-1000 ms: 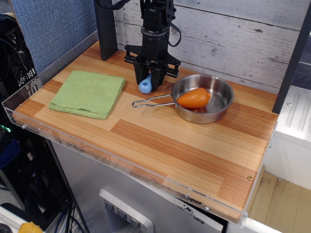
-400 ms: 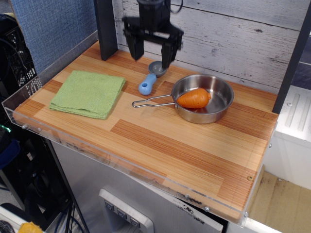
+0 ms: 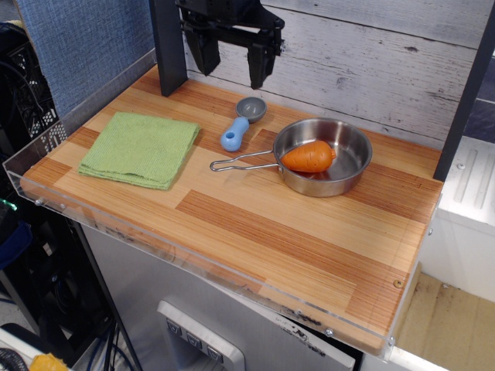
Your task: PICK UP THE SPOON AND PUT ANOTHER SIDE OF THE TABLE
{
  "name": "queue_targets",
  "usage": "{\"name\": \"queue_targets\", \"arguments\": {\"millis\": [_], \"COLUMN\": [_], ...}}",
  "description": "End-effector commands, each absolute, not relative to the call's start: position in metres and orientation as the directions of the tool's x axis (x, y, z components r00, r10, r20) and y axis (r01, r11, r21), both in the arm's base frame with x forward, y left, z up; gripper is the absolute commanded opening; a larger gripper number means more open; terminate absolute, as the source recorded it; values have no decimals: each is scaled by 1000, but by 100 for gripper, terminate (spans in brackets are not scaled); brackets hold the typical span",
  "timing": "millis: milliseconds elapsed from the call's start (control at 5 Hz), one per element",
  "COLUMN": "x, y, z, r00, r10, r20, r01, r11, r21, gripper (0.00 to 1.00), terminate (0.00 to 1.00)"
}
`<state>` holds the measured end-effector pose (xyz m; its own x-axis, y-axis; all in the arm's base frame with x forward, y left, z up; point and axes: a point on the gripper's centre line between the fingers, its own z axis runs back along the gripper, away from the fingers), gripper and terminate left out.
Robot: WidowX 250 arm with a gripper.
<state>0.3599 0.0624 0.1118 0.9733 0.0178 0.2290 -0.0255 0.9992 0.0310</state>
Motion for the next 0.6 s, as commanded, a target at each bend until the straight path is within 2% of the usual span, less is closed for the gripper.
{"name": "queue_targets", "arguments": {"millis": [0, 200, 400], "x": [350, 350, 350], "y": [61, 61, 61], "z": [126, 126, 126], "r00": [963, 963, 963], "r10": [15, 15, 15], "r20": [268, 268, 268], "r01": [-24, -24, -24], "r11": [999, 999, 999], "r21": [33, 33, 33], "gripper": [100, 100, 100], "terminate": [0, 0, 100]}}
